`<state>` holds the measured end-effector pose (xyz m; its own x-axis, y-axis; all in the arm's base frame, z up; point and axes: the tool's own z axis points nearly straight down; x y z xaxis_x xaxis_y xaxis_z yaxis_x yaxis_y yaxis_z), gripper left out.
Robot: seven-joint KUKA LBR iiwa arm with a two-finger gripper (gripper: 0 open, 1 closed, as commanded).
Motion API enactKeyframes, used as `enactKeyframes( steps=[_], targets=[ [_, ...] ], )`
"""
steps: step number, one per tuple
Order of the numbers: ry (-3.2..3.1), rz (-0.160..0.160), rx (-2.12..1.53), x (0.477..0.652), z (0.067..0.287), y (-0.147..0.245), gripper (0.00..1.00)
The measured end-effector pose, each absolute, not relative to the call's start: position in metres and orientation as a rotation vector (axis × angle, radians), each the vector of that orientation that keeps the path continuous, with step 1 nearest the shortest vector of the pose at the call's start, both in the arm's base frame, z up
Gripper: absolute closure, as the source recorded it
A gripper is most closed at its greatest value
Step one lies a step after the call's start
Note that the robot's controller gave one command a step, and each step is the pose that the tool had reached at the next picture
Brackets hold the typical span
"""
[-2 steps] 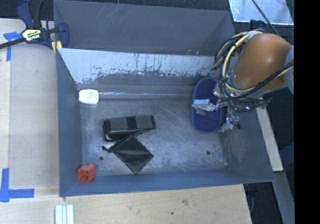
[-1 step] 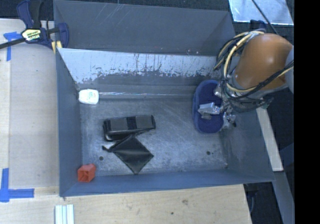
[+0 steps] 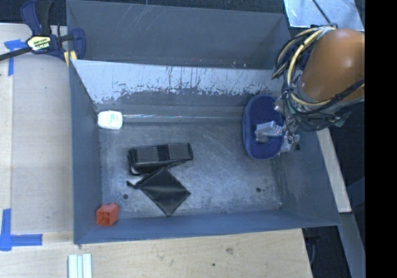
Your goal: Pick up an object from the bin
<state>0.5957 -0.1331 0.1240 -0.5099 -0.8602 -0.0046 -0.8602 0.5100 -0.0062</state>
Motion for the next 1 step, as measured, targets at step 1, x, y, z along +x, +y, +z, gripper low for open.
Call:
enactKeyframes(
  steps=[1],
  targets=[
    [2.704,-0.011,-1.584,0.5743,0.2417,-0.1383,1.00]
  ],
)
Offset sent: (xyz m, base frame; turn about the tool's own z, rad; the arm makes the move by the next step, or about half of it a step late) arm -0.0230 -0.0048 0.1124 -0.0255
